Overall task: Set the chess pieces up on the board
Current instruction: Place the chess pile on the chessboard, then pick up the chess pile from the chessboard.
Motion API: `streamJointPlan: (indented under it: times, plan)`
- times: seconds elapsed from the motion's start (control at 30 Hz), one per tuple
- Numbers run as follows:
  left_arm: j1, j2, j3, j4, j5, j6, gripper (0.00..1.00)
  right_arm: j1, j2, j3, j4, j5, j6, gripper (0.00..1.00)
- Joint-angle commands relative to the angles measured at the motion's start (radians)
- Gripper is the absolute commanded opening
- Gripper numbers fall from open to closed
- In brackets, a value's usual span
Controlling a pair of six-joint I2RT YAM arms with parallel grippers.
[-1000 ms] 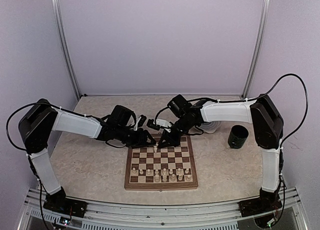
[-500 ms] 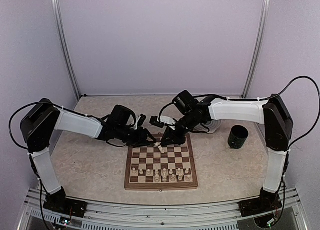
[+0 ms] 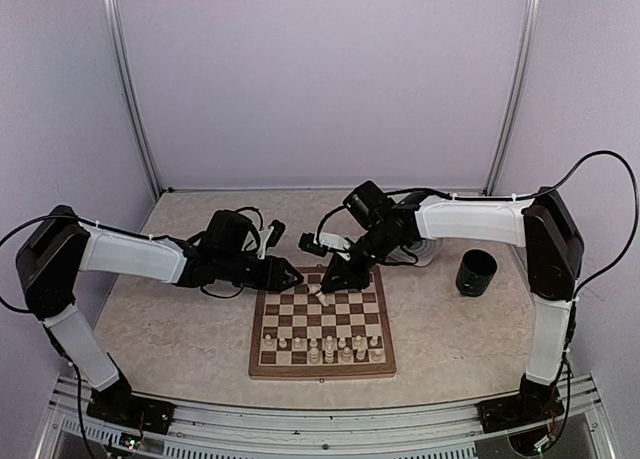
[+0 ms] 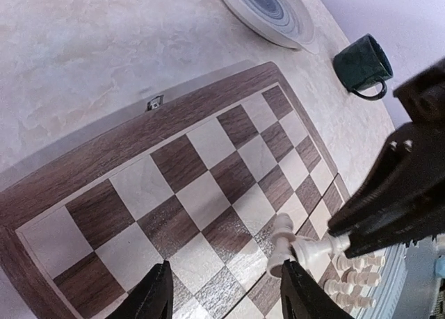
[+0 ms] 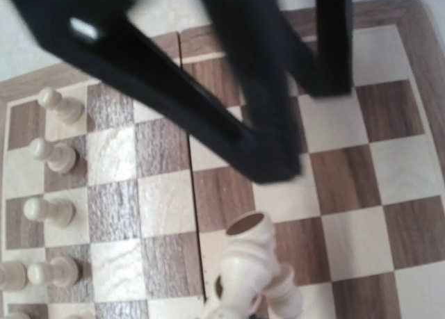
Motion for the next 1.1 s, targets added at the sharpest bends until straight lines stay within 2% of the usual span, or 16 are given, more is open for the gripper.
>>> streamJointPlan:
  times: [0.0,0.1,0.27,0.43,0.63,0.87,1.07]
  plan:
    - [-0.055,-0.116,-0.103,0.115,-0.092,0.186,0.55,-0.01,0.031,0.027,-0.029,-0.016,-0.013,0.04]
    - [-0.101,-0.17,-0.164,0.221,-0.125,0.266,0.55,-0.012,0.061,0.046,-0.042,-0.023,-0.016,0.06]
    - [-0.136,-0.146,-0.135,0.167,-0.168,0.361,0.52,-0.013,0.132,0.118,-0.104,-0.033,-0.02,0.07]
    - [-0.155,-0.123,-0.111,0.109,-0.207,0.418,0.52,-0.021,0.113,0.129,-0.109,-0.044,-0.01,0.29]
    - [-0.155,-0.106,-0.069,0.032,-0.229,0.413,0.53,-0.064,0.023,0.078,-0.087,-0.08,-0.015,0.38]
    - [-0.185,-0.015,0.064,-0.139,-0.212,0.508,0.55,-0.134,-0.072,-0.03,-0.034,-0.086,-0.021,0.4]
    - [-0.235,0.038,0.149,-0.24,-0.328,0.572,0.55,-0.188,-0.104,-0.069,0.005,-0.083,-0.004,0.4]
